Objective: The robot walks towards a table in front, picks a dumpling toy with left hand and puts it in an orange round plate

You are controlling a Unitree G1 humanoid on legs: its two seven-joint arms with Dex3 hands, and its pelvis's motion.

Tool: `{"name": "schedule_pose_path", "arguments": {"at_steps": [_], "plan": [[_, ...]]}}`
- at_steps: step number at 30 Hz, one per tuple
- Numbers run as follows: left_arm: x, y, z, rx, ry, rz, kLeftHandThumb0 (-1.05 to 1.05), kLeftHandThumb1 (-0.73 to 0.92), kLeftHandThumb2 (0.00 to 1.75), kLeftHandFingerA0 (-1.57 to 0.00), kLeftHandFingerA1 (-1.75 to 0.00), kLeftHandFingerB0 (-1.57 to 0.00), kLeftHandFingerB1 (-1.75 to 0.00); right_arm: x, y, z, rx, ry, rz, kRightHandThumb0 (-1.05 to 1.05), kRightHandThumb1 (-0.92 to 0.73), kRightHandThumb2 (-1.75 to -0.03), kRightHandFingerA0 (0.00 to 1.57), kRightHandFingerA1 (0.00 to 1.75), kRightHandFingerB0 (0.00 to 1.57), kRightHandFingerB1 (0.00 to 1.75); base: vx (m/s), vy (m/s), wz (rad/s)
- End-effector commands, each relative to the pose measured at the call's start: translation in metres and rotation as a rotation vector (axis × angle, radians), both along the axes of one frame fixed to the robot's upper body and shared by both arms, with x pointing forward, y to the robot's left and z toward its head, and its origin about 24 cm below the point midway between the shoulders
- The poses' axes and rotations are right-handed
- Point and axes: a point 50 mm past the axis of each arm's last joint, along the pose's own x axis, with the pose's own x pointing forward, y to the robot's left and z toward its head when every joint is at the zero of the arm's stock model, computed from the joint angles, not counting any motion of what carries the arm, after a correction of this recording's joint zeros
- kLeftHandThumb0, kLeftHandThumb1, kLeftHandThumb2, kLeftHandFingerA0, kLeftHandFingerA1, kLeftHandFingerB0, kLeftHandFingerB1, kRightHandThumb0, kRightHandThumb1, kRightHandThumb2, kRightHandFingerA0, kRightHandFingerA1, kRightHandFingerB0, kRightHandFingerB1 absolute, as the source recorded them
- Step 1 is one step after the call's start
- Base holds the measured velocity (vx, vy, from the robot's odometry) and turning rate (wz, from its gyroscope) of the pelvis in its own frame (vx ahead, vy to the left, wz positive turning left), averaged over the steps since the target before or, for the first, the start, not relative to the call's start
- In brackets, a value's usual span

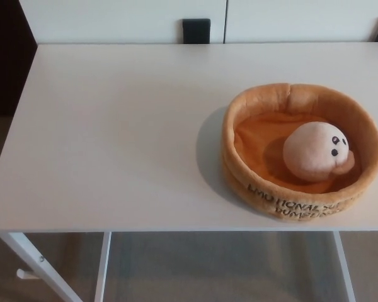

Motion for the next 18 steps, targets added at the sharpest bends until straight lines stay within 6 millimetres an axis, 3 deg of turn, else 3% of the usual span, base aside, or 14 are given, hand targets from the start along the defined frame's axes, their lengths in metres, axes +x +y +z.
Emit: {"name": "schedule_pose_path", "arguments": {"at_steps": [1, 5, 8, 9, 18], "plan": [[0.007, 0.027, -0.025, 0.06, -0.127, 0.266, -0.29, 0.54, 0.56, -0.75, -0.78, -0.44, -0.35, -0.002, -0.009, 0.005, -0.104, 0.011, 0.14, -0.18, -0.57, -0.57, 0.74, 0.72, 0.5, 0.38, 0.0, 0.0, 0.0], [0.011, 0.036, -0.021, 0.037, -0.169, 0.342, -0.27, 0.52, 0.56, -0.76, -0.85, -0.43, -0.35, 0.001, -0.009, 0.006, -0.106, 0.005, 0.154, -0.18, -0.58, -0.59, 0.75, 0.83, 0.49, 0.4, 0.0, 0.0, 0.0], [0.012, 0.04, -0.02, 0.038, -0.169, 0.35, -0.27, 0.53, 0.56, -0.75, -0.88, -0.43, -0.35, 0.0, -0.009, 0.005, -0.108, 0.007, 0.157, -0.19, -0.59, -0.57, 0.74, 0.71, 0.5, 0.39, 0.0, 0.0, 0.0], [0.012, 0.041, -0.02, 0.033, -0.163, 0.354, -0.25, 0.53, 0.56, -0.74, -0.93, -0.4, -0.35, 0.001, -0.009, 0.005, -0.109, 0.007, 0.157, -0.21, -0.6, -0.58, 0.74, 0.76, 0.5, 0.39, 0.0, 0.0, 0.0], [0.013, 0.043, -0.021, 0.008, -0.142, 0.384, -0.25, 0.52, 0.56, -0.72, -0.9, -0.41, -0.35, 0.002, -0.009, 0.006, -0.11, -0.002, 0.153, -0.2, -0.59, -0.58, 0.71, 0.71, 0.51, 0.39, 0.0, 0.0, 0.0]]}}
